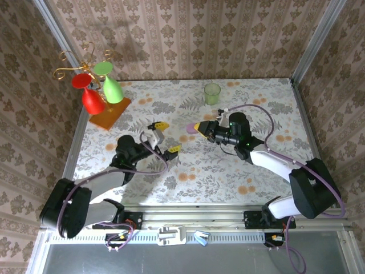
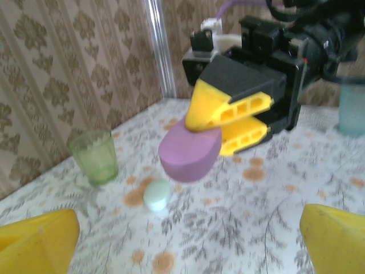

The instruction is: Insert the wireless bluetooth earbuds into the charging case

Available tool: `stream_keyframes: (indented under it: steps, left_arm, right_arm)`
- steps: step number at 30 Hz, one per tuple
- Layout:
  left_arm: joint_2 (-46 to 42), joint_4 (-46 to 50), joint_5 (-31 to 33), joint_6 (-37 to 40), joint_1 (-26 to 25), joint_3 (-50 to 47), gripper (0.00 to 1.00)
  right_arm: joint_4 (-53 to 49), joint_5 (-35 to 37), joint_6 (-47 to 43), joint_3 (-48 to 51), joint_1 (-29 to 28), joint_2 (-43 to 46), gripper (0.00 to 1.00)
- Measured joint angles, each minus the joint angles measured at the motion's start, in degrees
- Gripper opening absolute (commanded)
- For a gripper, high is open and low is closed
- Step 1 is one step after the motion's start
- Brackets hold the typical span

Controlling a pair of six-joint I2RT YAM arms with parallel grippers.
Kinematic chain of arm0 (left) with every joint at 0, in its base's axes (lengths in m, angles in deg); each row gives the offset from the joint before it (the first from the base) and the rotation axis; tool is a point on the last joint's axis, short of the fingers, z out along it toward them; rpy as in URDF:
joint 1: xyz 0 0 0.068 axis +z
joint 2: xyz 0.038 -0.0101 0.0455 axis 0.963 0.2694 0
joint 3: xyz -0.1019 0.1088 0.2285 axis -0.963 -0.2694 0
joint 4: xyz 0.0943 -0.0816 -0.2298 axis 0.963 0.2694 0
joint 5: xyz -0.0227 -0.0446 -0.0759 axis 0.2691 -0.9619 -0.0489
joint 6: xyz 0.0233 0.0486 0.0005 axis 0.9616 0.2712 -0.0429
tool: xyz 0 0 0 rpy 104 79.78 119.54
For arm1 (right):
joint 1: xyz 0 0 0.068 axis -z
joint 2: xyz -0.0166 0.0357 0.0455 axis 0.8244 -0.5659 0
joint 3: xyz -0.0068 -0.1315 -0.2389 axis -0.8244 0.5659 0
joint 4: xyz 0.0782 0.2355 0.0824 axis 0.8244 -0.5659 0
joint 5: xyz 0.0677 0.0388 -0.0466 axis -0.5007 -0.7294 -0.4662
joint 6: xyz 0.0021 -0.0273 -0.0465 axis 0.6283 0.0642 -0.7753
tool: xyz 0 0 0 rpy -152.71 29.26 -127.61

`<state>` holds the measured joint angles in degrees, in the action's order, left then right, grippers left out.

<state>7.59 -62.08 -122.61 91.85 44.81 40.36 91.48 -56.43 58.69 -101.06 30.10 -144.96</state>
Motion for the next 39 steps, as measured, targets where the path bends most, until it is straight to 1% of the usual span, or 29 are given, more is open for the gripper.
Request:
stream_keyframes:
  steps: [2,5,9,14,17,18,19,23,25,27,28,30,33,34,36,39]
  left_arm:
    - [-2.45,6.95,2.99,4.39,-2.23,0.11,1.0]
    - [-3.06,13.86,5.16,8.22,-4.33,0.13,1.0]
    - [-2.49,21.0,5.46,11.15,-5.35,0.59,1.0]
    - [-1.11,25.44,4.11,12.35,-5.73,2.91,1.0]
    - [-0.72,26.12,3.32,12.39,-5.73,3.32,1.0]
    - [-0.72,26.32,3.17,12.41,-5.73,3.32,1.0]
    - [-0.72,26.45,2.93,12.44,-5.73,3.32,1.0]
    - [-0.72,25.92,2.73,12.02,-5.6,3.32,1.0]
    - [-0.72,24.61,2.75,10.67,-5.11,3.3,1.0]
    - [-0.74,22.91,3.48,8.92,-3.82,3.3,1.0]
    - [-0.83,22.18,4.5,8.13,-3.02,3.3,1.0]
    - [-1.4,21.2,8.02,6.84,-1.75,3.17,1.0]
    - [-3.58,19.74,15.85,5.44,0.26,2.54,1.0]
    - [-4.42,19.52,18.86,5.03,0.94,2.38,1.0]
    - [-5.88,19.56,25.31,4.31,2.32,2.34,1.0]
    - [-7.89,19.98,33.35,4.13,5.18,2.19,1.0]
  right_arm:
    - [-2.14,2.67,-1.57,0.83,0.59,0.13,0.17]
    - [-4.02,5.88,-3.34,1.86,1.03,-1.01,0.17]
    - [-5.84,9.51,-4.81,2.43,1.07,-5.05,0.18]
    - [-6.69,12.28,-5.55,3.74,1.07,-10.54,0.18]
    - [-6.93,13.6,-6.08,4.74,1.07,-12.33,0.22]
    - [-6.4,13.6,-6.14,5.07,1.09,-12.52,0.25]
    - [-6.23,14.03,-6.23,5.07,1.07,-12.5,0.31]
    - [-7.48,16.22,-7.58,5.09,1.07,-12.2,0.61]
    - [-10.01,18.21,-8.85,5.25,1.07,-10.99,0.71]
    - [-13.25,20.61,-10.82,5.25,1.07,-8.55,0.76]
    - [-14.97,22.03,-12.11,5.25,1.09,-6.71,0.81]
    - [-17.57,24.59,-14.86,5.03,1.09,-3.21,0.88]
    - [-21.62,29.44,-20.65,3.78,1.09,2.19,0.98]
    - [-22.75,31.45,-22.97,3.21,1.09,4.02,1.0]
    - [-24.22,35.45,-27.5,2.16,1.09,7.26,1.0]
    - [-23.85,42.21,-34.84,1.68,1.33,11.87,1.0]
